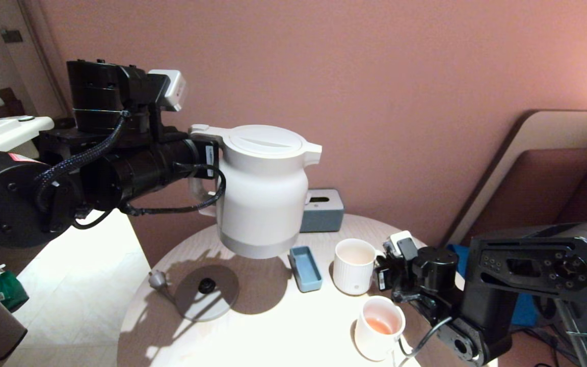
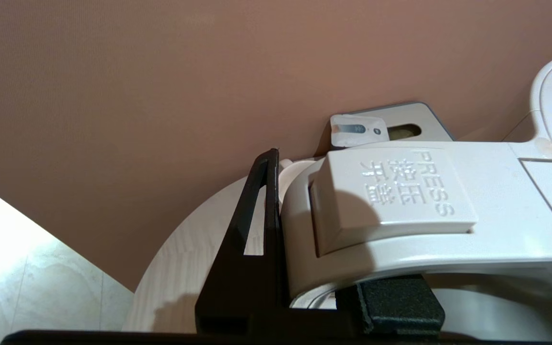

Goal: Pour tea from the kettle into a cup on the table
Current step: Pour water into the cup

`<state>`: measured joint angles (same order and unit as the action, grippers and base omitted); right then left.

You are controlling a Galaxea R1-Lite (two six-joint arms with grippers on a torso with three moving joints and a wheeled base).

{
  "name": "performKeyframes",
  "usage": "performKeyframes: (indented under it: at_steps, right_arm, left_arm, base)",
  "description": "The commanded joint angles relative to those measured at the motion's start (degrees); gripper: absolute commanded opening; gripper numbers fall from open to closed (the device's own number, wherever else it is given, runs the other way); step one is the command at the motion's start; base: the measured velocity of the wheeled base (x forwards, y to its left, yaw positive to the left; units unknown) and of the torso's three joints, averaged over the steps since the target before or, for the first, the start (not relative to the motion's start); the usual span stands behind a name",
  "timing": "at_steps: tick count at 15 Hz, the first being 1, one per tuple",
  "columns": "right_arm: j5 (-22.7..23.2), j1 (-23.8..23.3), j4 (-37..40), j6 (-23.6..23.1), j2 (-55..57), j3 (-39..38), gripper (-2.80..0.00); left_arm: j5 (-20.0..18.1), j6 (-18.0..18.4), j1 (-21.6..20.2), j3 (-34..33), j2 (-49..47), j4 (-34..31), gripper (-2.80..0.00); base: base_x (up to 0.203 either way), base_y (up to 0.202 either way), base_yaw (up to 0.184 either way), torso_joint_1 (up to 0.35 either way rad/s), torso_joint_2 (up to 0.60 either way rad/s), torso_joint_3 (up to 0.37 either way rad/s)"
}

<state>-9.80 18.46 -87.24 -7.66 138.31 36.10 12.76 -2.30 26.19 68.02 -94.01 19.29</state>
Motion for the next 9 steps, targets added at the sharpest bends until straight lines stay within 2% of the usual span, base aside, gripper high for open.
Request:
performKeyframes:
  at_steps: [1,9]
  right_arm:
    - [-0.04,0.48,-0.83,0.01,-0.15,-0.15,-2.8]
    - [-0.04,0.53,-0.83,0.13,-0.15,-0.41,-2.8]
  left_arm:
    - [0.13,-0.07,0.01,-0.08,0.06,0.14,-2.8]
    - [0.13,-0.07,0.01,-0.35,0.41,0.14,-2.8]
  base:
    - [0.0,0.0,0.0,0.0,0.0,0.0]
    - [0.0,0.0,0.0,0.0,0.0,0.0]
